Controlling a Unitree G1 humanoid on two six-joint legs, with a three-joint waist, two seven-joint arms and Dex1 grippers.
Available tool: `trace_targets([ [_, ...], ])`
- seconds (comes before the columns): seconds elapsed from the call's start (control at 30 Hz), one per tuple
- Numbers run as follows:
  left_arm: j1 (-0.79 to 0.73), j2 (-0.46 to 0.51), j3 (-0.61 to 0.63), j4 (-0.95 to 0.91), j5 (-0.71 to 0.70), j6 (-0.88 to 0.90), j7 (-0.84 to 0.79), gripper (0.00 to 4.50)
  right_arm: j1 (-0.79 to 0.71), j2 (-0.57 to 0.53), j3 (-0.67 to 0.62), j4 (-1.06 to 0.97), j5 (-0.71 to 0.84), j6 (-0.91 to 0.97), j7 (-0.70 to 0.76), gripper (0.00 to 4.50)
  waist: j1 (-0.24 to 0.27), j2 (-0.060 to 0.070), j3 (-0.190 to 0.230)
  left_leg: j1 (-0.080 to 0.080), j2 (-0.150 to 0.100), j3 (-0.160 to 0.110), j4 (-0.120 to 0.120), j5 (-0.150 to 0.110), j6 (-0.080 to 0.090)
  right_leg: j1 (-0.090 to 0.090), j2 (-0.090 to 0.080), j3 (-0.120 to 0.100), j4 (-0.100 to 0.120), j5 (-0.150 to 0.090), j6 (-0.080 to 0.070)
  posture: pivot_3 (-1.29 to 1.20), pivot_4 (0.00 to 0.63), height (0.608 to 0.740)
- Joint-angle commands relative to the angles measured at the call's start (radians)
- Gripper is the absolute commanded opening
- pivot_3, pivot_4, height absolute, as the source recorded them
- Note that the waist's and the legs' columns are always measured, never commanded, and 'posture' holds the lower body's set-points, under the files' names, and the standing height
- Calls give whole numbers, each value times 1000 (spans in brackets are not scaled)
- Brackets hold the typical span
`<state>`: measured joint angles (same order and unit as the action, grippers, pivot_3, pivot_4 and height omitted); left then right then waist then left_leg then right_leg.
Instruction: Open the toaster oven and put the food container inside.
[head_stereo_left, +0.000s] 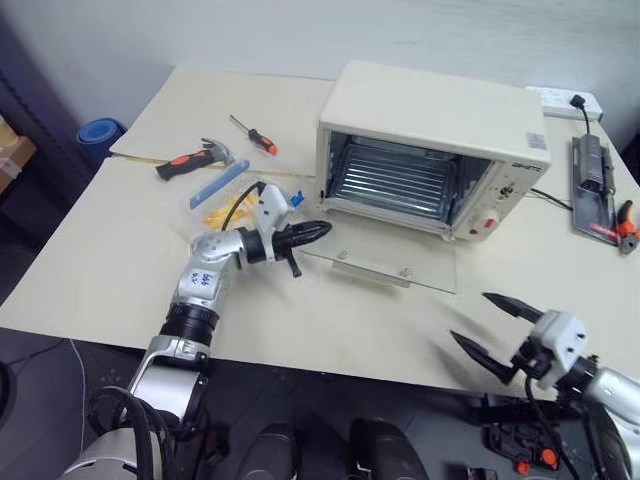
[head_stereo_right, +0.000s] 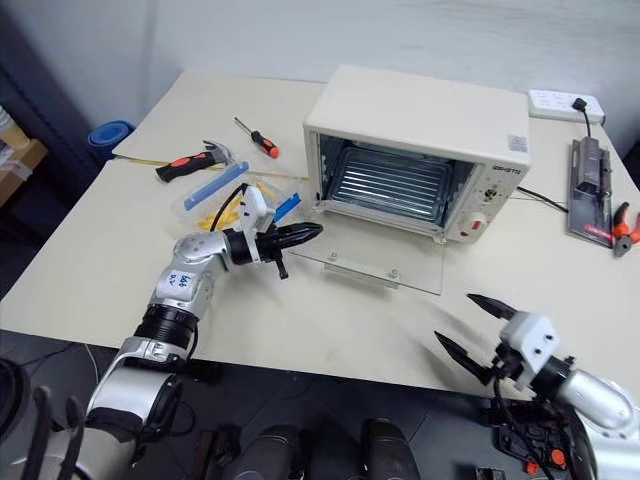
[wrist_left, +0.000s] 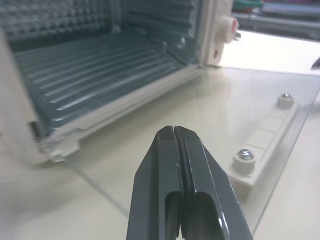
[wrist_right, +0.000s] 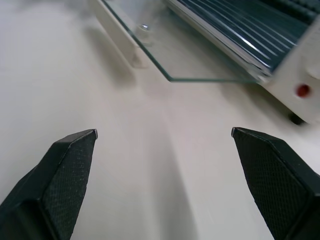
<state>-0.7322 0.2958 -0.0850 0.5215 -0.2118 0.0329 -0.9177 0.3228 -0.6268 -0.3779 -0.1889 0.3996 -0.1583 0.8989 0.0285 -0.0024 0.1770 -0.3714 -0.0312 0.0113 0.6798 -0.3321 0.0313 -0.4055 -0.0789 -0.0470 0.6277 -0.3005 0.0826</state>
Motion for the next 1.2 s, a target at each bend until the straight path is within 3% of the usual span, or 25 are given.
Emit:
trace_targets([
  [0.03, 47, 13, -33, -37, 63, -45, 25, 33, 34, -11, -89, -88, 51, -4, -14, 4500, -8, 0, 0, 0, 0, 0, 0, 0, 0, 0, 0, 0, 0, 0, 0, 0, 150, 740],
  [0.23, 202, 16, -12, -186, 63, -27, 105, 33, 14, -13, -66, -230, 133, 111, -48, 4500, -11, 1, -1, 2, 2, 1, -1, 0, -1, 1, 1, 1, 0, 0, 0, 0, 150, 740],
  [0.33, 327, 16, 69, -352, -40, 11, 120, 204, -75, 1, -6, -268, 219, 170, -41, 4500, -17, 1, -1, 3, 3, 0, -1, 0, -1, 1, 1, 2, 0, 0, 0, 0, 150, 740],
  [0.53, 704, 88, 375, -720, -242, 137, 229, 1867, -252, 68, 128, -221, 150, 116, -41, 4500, -34, 1, -1, 2, 5, -1, -3, 0, -2, 0, 1, 1, -1, -1, -2, 0, 150, 740],
  [0.67, 946, 72, 615, -847, -347, 220, 373, 3124, -340, 106, 196, -155, 109, 64, -11, 4500, -29, 1, 0, 2, 5, -1, -4, -1, -1, 0, 0, 1, -2, -2, -3, 0, 150, 740],
  [0.8, 1081, 58, 730, -969, -469, 326, 459, 4299, -404, 107, 241, -89, 89, 15, 49, 4500, -6, 0, 0, 2, 4, -2, -2, -5, 4, 3, -1, 0, -4, -2, -3, 0, 150, 740],
  [0.93, 1056, 131, 742, -1048, -600, 543, 600, 4479, -462, 86, 250, -37, 84, 11, 88, 4500, -1, 0, 0, 3, 4, -5, -1, -7, 6, 7, -1, 0, -7, -2, -3, 0, 150, 740],
  [1.03, 859, 187, 723, -1034, -740, 733, 821, 4479, -504, 71, 254, -17, 83, 23, 102, 4500, -1, 0, 0, 3, 4, -6, -1, -6, 5, 8, -1, -1, -6, -2, -3, 0, 150, 740],
  [1.2, 565, 165, 713, -919, -908, 954, 1200, 4479, -535, 64, 259, -15, 73, 36, 100, 4500, -14, 1, 0, 4, 4, -6, -1, -5, 0, 8, 0, -1, -4, -2, -3, 0, 150, 740],
])
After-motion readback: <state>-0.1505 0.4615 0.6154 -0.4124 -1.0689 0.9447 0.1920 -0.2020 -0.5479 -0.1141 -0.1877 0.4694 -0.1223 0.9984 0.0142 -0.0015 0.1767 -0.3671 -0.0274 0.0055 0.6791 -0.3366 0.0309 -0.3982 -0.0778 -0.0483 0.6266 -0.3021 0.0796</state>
